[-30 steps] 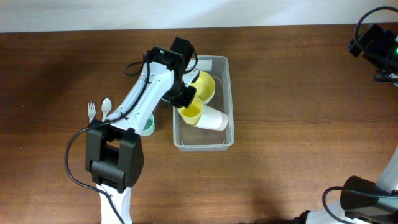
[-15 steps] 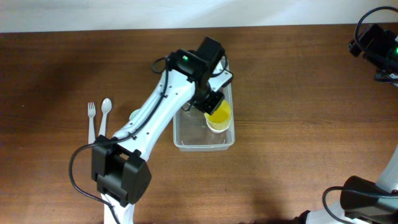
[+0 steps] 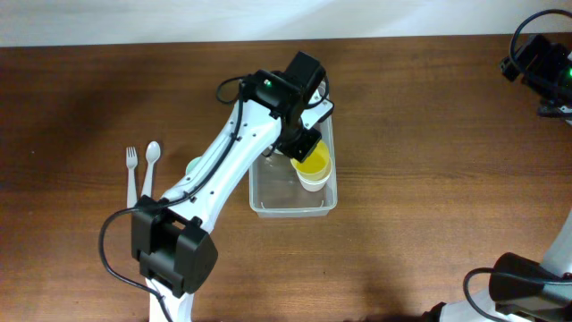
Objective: Pack container
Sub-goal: 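Place the yellow cup into the container beside the white cup, then grasp the teal cup rim with the left gripper, then stack the teal cup into the yellow cup and release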
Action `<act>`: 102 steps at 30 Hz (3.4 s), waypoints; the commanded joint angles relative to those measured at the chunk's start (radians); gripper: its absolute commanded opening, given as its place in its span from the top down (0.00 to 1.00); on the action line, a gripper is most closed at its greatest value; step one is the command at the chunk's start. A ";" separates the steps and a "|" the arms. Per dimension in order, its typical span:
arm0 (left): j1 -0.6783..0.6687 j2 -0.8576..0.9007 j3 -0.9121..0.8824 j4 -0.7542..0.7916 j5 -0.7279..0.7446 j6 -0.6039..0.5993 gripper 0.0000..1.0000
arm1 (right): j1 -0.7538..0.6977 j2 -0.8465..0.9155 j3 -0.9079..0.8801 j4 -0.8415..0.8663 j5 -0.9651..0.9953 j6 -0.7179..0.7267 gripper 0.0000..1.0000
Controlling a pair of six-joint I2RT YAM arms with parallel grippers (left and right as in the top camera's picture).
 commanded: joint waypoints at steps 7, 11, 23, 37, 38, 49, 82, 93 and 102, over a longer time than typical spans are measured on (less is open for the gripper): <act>0.060 -0.111 0.181 -0.166 -0.164 0.009 0.99 | -0.003 0.003 0.000 0.003 0.005 0.009 0.01; 0.116 -0.088 0.078 -0.152 -0.137 0.005 0.99 | -0.003 0.003 0.000 0.003 0.005 0.009 0.01; 0.132 0.000 -0.271 0.146 -0.078 0.005 0.98 | -0.003 0.003 0.000 0.003 0.005 0.009 0.01; 0.139 0.021 -0.088 0.048 -0.079 0.006 0.58 | -0.003 0.003 0.000 0.003 0.005 0.009 0.01; 0.144 0.008 -0.042 0.008 -0.086 0.006 0.57 | -0.003 0.003 0.000 0.003 0.005 0.009 0.01; 0.387 -0.102 0.075 -0.349 -0.112 -0.064 0.52 | -0.003 0.003 0.000 0.003 0.005 0.009 0.01; 0.336 -0.230 -0.028 -0.086 0.016 -0.058 0.98 | -0.003 0.003 0.000 0.003 0.005 0.008 0.01; 0.092 -0.094 -0.044 -0.032 -0.061 -0.060 0.98 | -0.003 0.003 0.000 0.003 0.005 0.009 0.01; 0.094 0.026 -0.044 -0.030 -0.166 -0.075 0.98 | -0.003 0.003 0.000 0.003 0.005 0.009 0.01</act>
